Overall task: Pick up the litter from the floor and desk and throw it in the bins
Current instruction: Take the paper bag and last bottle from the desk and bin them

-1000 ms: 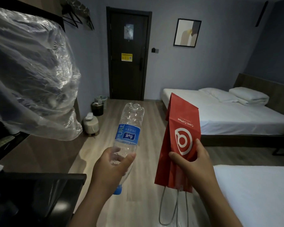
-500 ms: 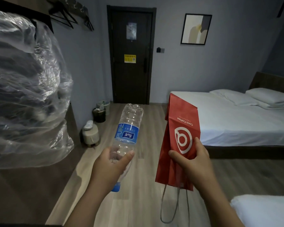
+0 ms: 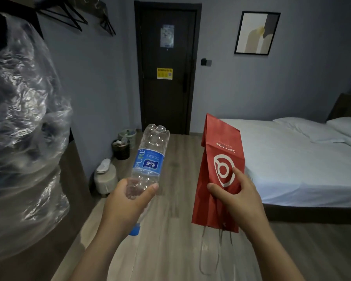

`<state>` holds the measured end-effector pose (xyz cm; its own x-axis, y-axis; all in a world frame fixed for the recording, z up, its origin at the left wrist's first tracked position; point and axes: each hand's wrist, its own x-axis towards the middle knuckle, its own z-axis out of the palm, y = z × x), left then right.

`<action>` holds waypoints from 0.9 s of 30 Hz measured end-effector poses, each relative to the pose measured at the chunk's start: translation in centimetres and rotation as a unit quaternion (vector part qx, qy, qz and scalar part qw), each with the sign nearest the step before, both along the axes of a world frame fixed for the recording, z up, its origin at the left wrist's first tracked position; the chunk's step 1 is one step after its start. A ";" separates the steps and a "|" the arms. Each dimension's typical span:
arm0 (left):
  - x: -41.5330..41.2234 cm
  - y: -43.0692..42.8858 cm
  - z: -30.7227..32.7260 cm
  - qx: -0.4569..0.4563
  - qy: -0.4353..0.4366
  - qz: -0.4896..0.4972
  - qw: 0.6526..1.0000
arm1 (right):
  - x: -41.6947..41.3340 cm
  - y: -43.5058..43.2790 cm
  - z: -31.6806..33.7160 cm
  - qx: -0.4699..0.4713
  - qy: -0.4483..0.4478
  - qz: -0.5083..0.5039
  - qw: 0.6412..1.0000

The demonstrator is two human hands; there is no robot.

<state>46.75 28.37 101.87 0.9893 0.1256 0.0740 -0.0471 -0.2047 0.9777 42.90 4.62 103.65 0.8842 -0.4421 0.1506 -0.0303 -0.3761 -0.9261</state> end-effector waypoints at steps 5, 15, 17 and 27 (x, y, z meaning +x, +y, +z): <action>10.5 0.1 0.4 -0.002 -0.009 0.004 1.000 | 10.5 0.3 0.5 -0.007 0.000 0.000 1.000; 30.9 -2.1 1.2 0.017 -0.006 0.010 1.000 | 29.8 -1.7 0.6 0.009 0.002 -0.012 1.000; 34.5 -3.1 0.7 0.019 -0.003 0.012 1.000 | 33.4 -2.7 0.2 0.012 0.002 -0.012 1.000; 53.5 -8.5 0.7 0.069 -0.002 0.060 0.996 | 55.5 -9.3 1.2 0.004 -0.006 0.034 0.999</action>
